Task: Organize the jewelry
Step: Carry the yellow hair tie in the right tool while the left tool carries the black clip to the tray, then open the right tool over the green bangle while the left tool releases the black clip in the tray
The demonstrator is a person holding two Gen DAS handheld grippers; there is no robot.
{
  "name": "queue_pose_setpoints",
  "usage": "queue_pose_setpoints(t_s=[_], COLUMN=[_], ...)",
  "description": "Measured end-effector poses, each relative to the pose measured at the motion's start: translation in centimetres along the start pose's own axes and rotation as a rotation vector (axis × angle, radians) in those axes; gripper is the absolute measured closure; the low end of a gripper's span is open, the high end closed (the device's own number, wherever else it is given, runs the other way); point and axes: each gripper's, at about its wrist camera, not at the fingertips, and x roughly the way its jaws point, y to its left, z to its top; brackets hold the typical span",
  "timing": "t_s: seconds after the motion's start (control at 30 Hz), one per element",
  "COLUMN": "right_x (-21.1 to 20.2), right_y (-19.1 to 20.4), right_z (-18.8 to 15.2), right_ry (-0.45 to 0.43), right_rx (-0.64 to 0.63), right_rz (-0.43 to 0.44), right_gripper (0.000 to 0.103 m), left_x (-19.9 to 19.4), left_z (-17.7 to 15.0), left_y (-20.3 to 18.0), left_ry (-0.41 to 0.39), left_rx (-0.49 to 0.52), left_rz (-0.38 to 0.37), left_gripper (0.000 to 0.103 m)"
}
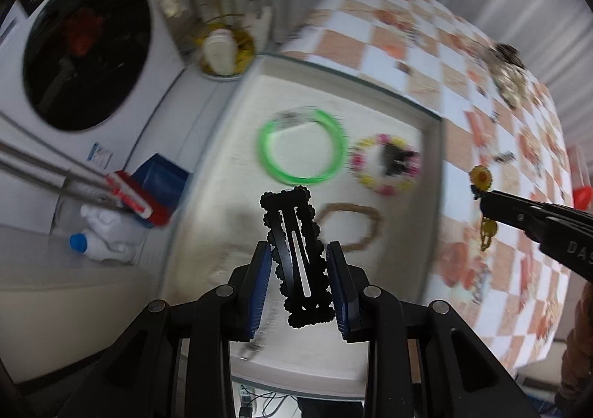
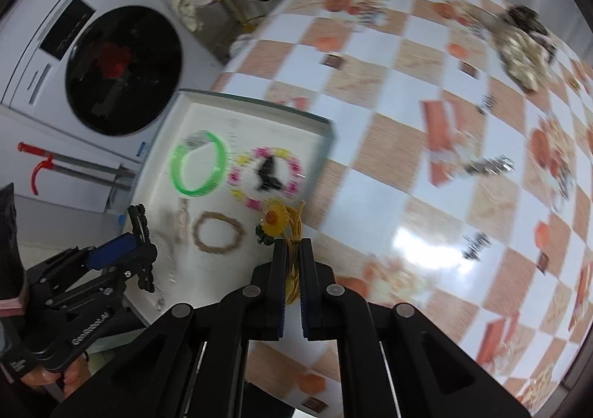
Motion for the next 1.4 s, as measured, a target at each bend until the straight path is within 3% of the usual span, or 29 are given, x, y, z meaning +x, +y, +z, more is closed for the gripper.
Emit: queue_pose_setpoints(t_s=[0.23,0.57,1.33,1.4], right_x=[2.6,6.5,11.8,11.7], right_y=[4.2,7.7,8.6,8.5], right_z=[2.6,5.5,7.8,7.8], right_ry=[0.024,0.06,0.151,0.152], right_rx=[-0.062,-0.097,-0.114,-0.114], right_rz=[0.047,0.084,0.069,0.074], right_gripper=[0.097,0.097,0.096,0.091], left_x=[2.1,5.0,6.0,6.0], left_z=[0.2,0.5,0.5,0.5], left_y=[3.3,3.7,2.7,2.7], left_ry=[0.005,0.022,0.032,0.038], left_rx=[-0.068,-0.064,-0.021,-0.019], left_rz=[0.054,0.079,0.141,0.146], left_gripper=[0.067,0.067,0.066,0.066])
